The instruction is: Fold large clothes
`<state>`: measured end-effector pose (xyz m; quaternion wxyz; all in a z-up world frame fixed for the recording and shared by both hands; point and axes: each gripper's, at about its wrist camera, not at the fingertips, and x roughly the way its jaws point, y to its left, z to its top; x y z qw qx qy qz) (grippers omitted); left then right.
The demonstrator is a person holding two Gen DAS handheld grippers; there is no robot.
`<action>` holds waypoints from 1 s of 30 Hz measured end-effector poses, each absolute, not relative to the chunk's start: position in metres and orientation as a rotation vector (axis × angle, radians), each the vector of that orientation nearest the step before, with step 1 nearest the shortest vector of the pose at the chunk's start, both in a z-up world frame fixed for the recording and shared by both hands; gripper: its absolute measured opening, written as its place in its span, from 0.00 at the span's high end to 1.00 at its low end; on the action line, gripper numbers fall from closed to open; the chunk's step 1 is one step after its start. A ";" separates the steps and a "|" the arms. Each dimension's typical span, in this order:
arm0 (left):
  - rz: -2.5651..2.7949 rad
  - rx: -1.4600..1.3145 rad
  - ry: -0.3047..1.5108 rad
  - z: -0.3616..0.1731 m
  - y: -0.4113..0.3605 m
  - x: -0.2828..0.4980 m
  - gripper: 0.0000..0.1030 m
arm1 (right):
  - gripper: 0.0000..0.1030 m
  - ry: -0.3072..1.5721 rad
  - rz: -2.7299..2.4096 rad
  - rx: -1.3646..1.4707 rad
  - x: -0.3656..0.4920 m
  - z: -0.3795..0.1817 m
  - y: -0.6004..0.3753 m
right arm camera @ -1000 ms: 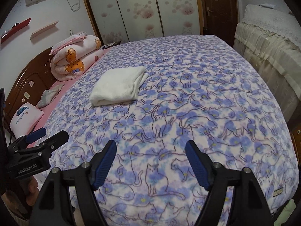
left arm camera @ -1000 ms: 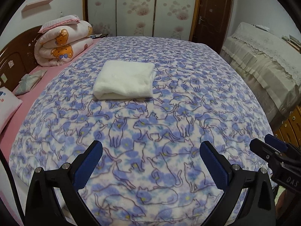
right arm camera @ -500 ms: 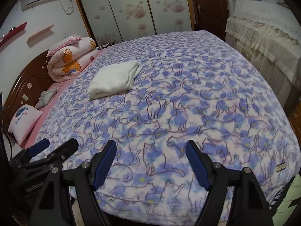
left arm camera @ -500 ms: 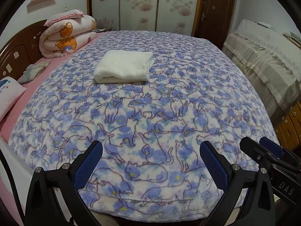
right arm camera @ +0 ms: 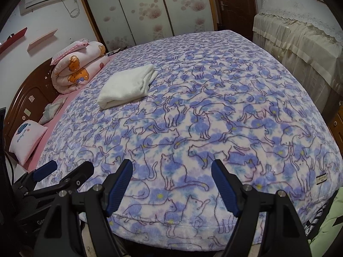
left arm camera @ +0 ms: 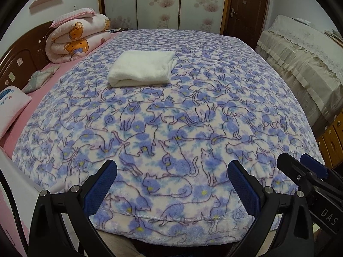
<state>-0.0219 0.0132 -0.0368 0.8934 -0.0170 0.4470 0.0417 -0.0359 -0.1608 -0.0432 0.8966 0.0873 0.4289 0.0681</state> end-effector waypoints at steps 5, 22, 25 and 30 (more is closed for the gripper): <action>0.094 -0.028 0.934 -0.039 0.012 -0.022 0.01 | 0.26 0.901 0.139 0.177 -0.035 -0.045 -0.161; 0.095 -0.019 0.938 -0.041 0.011 -0.025 0.02 | 0.26 0.907 0.138 0.178 -0.036 -0.049 -0.162; 0.095 -0.022 0.941 -0.041 0.010 -0.025 0.02 | 0.26 0.908 0.138 0.180 -0.036 -0.050 -0.162; 0.093 -0.018 0.941 -0.041 0.010 -0.024 0.02 | 0.26 0.907 0.138 0.180 -0.036 -0.049 -0.162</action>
